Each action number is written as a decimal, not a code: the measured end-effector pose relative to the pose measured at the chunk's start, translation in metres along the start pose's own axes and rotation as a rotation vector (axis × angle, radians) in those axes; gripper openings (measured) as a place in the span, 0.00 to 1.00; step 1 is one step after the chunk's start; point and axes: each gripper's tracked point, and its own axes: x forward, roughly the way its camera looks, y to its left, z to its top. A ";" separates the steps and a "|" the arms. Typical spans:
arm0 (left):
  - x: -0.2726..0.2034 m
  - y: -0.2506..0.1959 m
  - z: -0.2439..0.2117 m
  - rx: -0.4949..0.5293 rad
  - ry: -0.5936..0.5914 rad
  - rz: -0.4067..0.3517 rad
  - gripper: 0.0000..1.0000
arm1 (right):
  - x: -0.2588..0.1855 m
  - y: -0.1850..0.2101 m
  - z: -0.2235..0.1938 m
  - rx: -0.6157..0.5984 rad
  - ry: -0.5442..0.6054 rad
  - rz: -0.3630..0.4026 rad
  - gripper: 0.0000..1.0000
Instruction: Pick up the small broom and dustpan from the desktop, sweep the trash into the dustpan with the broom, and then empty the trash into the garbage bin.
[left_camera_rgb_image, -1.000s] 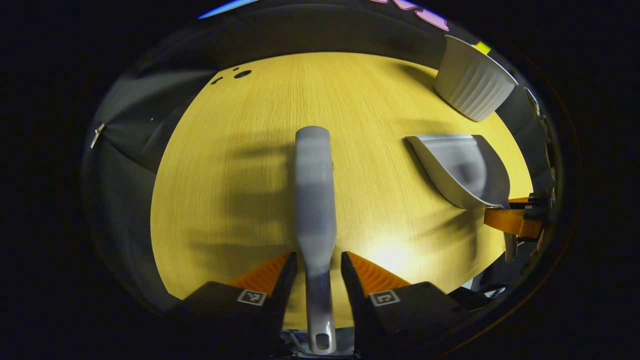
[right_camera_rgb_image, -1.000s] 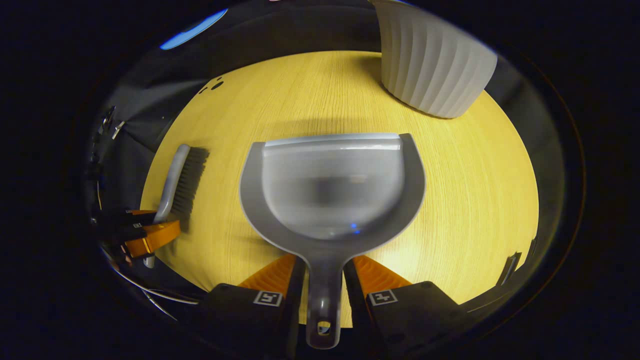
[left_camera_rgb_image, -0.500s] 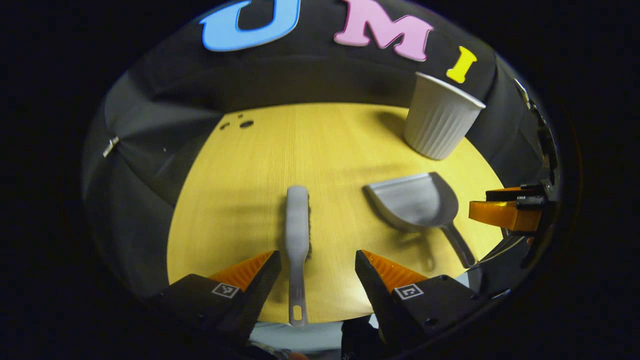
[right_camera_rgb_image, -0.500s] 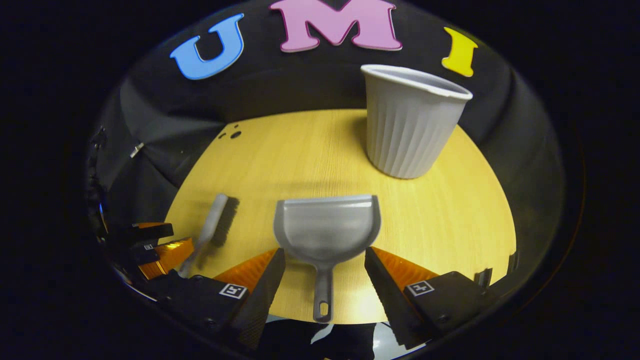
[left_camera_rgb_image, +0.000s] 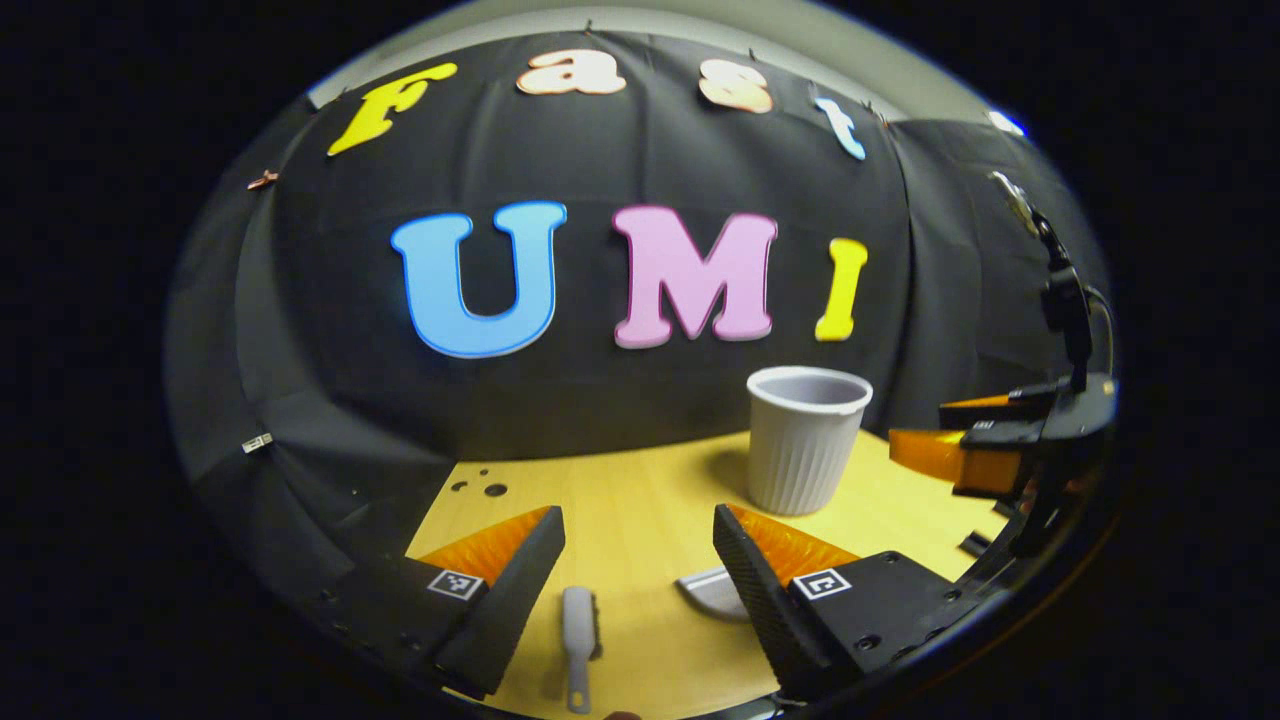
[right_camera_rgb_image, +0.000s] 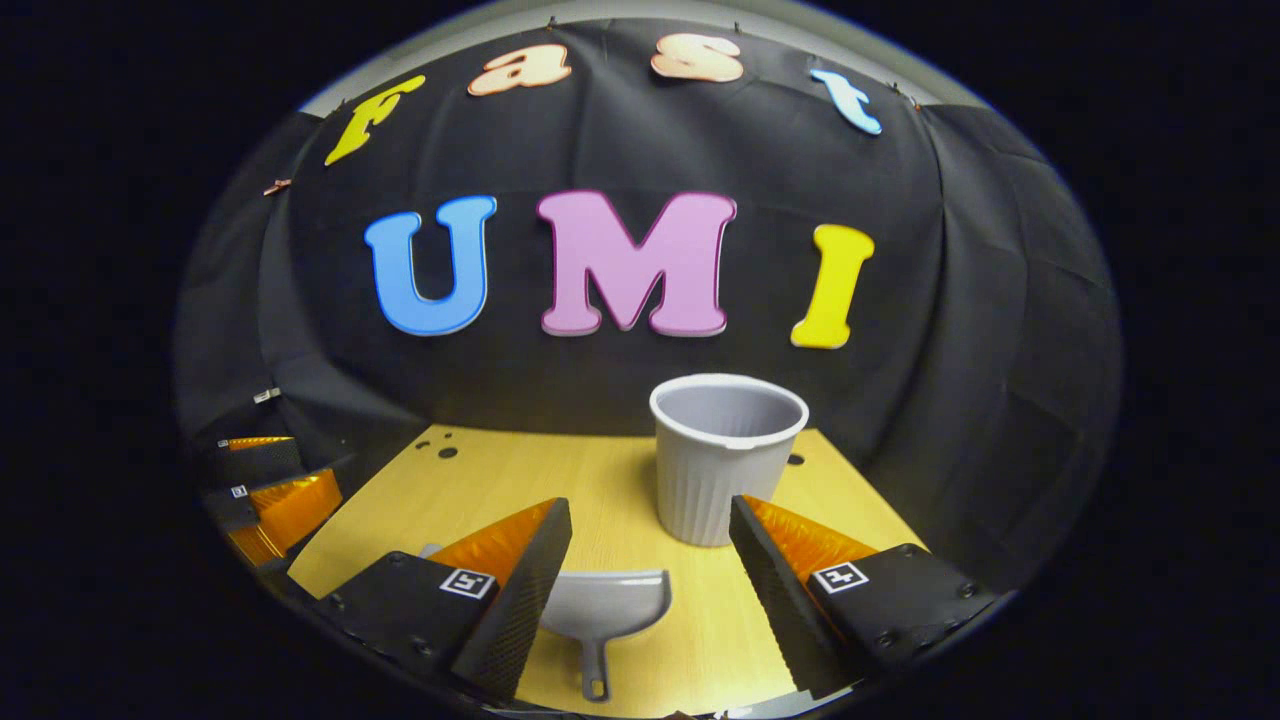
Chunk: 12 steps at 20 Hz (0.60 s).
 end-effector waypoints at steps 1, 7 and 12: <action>-0.003 -0.003 0.010 -0.025 -0.042 -0.004 0.97 | -0.006 -0.005 0.018 0.001 -0.069 -0.021 0.99; -0.017 -0.001 0.050 -0.010 -0.154 0.025 0.98 | -0.037 -0.021 0.061 -0.007 -0.189 -0.045 0.98; -0.020 -0.001 0.055 0.003 -0.155 0.058 0.98 | -0.040 -0.028 0.074 0.006 -0.217 -0.024 0.97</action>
